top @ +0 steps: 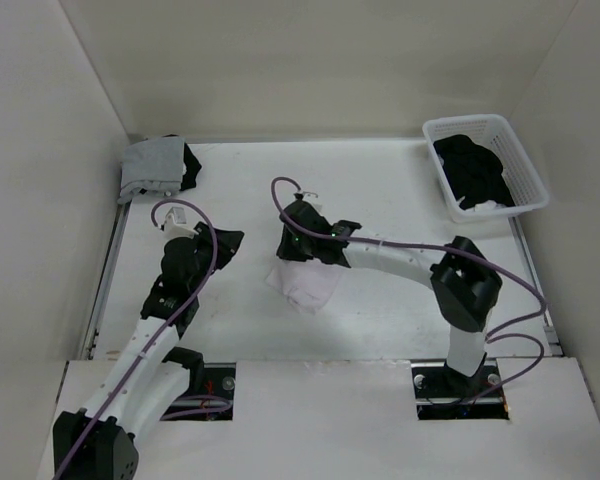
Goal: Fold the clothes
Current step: Fold the tank top
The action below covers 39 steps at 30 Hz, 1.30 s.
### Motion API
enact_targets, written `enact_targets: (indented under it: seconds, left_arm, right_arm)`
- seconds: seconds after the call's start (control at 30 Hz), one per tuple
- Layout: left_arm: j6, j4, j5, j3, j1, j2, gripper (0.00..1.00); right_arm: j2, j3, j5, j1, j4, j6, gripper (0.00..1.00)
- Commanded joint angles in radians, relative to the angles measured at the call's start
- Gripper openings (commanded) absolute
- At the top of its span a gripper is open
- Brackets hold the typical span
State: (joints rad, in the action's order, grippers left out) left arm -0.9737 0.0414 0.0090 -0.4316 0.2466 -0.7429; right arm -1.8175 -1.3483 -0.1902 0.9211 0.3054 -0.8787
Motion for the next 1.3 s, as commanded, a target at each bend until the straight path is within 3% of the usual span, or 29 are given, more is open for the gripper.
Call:
enact_targets:
  seconds: [0.0,0.1,0.23,0.3,0.4,0.47,0.77,1.27]
  left_arm:
    - [0.007,0.017,0.028,0.013,-0.01,0.022,0.25]
    - [0.006,0.017,0.028,0.016,-0.004,0.025,0.25]
    - [-0.002,0.031,0.013,0.017,0.065,0.004,0.25]
    - [-0.011,0.063,-0.021,0.024,0.142,-0.033,0.25]
    - [-0.02,0.121,-0.082,0.027,0.252,-0.119,0.25]
    - [-0.023,0.17,-0.118,0.027,0.311,-0.183,0.25]
    - [-0.103,0.363,-0.216,0.116,0.383,-0.305,0.23]
    - [-0.091,0.598,-0.195,0.065,0.326,-0.722,0.22]
  right_arm:
    - [-0.08,-0.109,0.014,0.018,-0.017,0.009,0.27]
    - [-0.077,-0.141,0.005,0.023,-0.058,0.018,0.46]
    - [0.029,-0.071,-0.047,0.023,-0.118,0.05,0.54]
    - [0.095,0.006,-0.074,0.025,-0.147,0.058,0.47]
    - [0.121,0.109,-0.045,0.003,-0.172,0.081,0.15]
    - [0.104,0.147,0.02,-0.015,-0.166,0.084,0.05]
    - [-0.04,0.111,0.117,-0.063,-0.184,0.153,0.05]
    - [-0.184,0.003,0.199,-0.185,-0.264,0.132,0.05]
